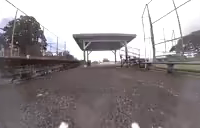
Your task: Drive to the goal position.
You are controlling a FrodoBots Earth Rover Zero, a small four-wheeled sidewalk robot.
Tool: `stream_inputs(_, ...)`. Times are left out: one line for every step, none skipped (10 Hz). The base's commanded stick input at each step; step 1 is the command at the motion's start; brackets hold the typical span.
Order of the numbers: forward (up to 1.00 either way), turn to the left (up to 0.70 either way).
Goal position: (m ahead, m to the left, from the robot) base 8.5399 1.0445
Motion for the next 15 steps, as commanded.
stream_inputs(1.00,0.00)
stream_inputs(1.00,0.00)
stream_inputs(1.00,0.00)
stream_inputs(1.00,0.00)
stream_inputs(1.00,0.00)
stream_inputs(1.00,0.00)
stream_inputs(1.00,0.00)
stream_inputs(1.00,0.00)
stream_inputs(1.00,0.00)
stream_inputs(1.00,0.00)
stream_inputs(1.00,0.00)
stream_inputs(1.00,0.00)
stream_inputs(1.00,0.00)
stream_inputs(1.00,0.00)
stream_inputs(1.00,0.00)
